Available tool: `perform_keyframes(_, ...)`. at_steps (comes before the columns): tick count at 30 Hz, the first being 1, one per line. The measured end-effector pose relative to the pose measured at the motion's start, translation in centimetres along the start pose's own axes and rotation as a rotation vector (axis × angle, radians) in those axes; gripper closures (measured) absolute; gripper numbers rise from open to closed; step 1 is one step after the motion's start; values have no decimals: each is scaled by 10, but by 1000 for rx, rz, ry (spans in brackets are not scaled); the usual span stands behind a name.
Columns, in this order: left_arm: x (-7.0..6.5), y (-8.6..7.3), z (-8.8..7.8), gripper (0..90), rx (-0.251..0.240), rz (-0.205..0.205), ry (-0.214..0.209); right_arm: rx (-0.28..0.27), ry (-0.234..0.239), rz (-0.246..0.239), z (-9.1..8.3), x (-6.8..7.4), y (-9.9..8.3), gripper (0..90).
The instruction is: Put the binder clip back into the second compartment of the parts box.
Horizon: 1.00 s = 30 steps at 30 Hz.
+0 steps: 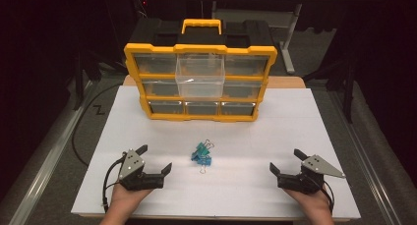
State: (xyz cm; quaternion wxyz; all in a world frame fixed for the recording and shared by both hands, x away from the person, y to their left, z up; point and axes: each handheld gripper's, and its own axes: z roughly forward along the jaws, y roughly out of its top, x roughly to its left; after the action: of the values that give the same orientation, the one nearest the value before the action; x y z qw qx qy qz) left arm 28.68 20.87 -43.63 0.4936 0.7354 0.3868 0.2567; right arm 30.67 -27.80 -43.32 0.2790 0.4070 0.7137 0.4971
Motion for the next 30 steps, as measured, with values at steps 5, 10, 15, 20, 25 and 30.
perform_keyframes(5, 0, -1, 1, 1, 4, -7, 4, 6, 14, -2, 1, 1, -1, 3)
perform_keyframes(10, 2, -2, 3, 1, 20, -16, -7, 0, 9, -8, 2, 2, 0, 3)
perform_keyframes(15, 2, -3, 4, 1, 24, -25, -23, 0, 8, -15, 3, 1, -1, 2)
perform_keyframes(20, 1, -3, 4, 1, 21, -15, -22, 2, 6, -17, 4, 2, 0, 3)
perform_keyframes(25, 2, -3, 4, 1, 15, -27, -24, 1, 15, -31, 7, 8, 4, 3)
perform_keyframes(30, 3, -3, 4, 1, 9, -31, -20, 8, 35, -42, 15, 18, 11, 3)
